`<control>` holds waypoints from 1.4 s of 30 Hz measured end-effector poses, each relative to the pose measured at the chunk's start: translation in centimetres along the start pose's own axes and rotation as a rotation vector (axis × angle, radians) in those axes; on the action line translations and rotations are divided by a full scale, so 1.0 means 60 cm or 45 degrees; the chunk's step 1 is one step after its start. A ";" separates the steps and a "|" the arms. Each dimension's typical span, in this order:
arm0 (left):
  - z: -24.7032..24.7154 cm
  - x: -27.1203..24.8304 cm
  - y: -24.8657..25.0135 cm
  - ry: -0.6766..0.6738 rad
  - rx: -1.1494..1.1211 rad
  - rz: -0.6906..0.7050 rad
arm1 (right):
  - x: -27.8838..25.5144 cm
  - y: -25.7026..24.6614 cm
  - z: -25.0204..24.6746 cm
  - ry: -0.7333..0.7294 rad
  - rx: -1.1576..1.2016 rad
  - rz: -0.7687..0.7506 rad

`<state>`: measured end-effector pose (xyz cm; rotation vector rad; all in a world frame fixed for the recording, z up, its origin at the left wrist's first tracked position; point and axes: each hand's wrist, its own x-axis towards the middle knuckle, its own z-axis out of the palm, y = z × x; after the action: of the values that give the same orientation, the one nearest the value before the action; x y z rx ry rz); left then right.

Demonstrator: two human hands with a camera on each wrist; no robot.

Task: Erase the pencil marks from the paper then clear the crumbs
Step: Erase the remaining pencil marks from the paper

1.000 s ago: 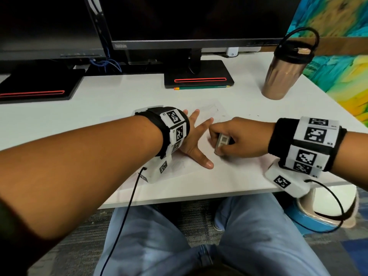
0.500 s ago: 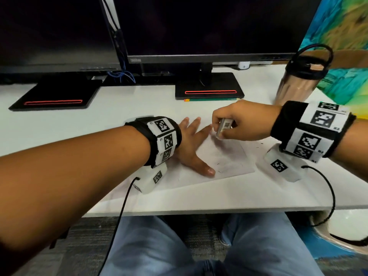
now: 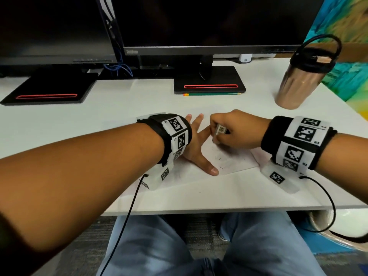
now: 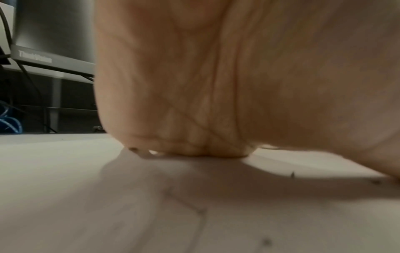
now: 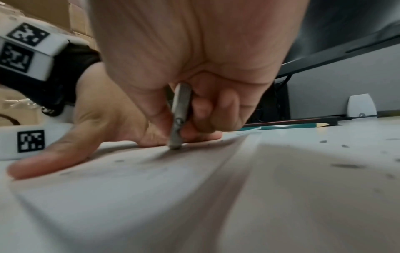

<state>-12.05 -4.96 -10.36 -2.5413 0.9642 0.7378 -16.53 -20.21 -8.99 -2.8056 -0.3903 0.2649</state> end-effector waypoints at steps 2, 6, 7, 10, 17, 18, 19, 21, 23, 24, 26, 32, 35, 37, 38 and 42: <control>-0.004 -0.004 0.002 -0.007 0.034 -0.010 | -0.002 -0.008 0.007 -0.014 -0.034 -0.059; -0.003 -0.006 0.001 -0.017 0.025 -0.016 | -0.005 -0.014 0.008 -0.081 0.115 -0.025; -0.002 -0.005 0.001 -0.010 0.025 -0.012 | -0.004 -0.011 0.006 -0.042 0.096 0.006; -0.005 -0.007 0.003 -0.014 0.040 -0.021 | -0.004 -0.015 0.010 -0.003 -0.016 -0.048; -0.005 -0.008 0.002 0.016 0.051 -0.006 | -0.002 -0.012 0.008 0.042 -0.053 -0.004; -0.005 -0.007 0.003 0.012 0.057 -0.007 | -0.005 -0.014 0.011 0.013 -0.043 -0.041; -0.005 -0.007 0.003 0.006 0.062 -0.012 | -0.007 -0.015 0.014 -0.040 0.015 -0.076; -0.006 -0.007 0.002 -0.003 0.060 -0.017 | -0.011 -0.014 0.014 -0.116 0.119 -0.069; -0.006 -0.007 0.000 0.007 0.048 -0.014 | -0.008 -0.006 0.005 -0.058 0.096 0.015; -0.006 -0.007 0.001 0.012 0.048 -0.011 | -0.008 -0.002 0.002 -0.008 0.021 0.042; -0.006 -0.006 0.002 0.011 0.060 -0.017 | -0.010 -0.006 0.007 0.018 -0.102 0.002; -0.008 -0.008 0.002 0.001 0.062 -0.027 | -0.015 -0.008 0.003 -0.020 0.002 0.039; -0.009 -0.007 0.003 -0.006 0.075 -0.033 | -0.017 -0.010 0.007 0.008 -0.117 0.000; -0.007 -0.006 0.001 -0.016 0.061 -0.032 | -0.024 -0.018 0.012 -0.111 0.086 -0.056; -0.007 -0.005 0.000 -0.015 0.054 -0.029 | -0.025 -0.019 0.011 -0.135 0.134 -0.044; -0.007 -0.002 0.000 0.009 0.079 -0.023 | -0.021 -0.010 0.004 0.018 -0.074 0.038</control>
<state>-11.97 -5.11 -9.98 -2.4977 0.9508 0.6833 -17.89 -19.96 -8.87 -2.8704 -0.3589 0.2443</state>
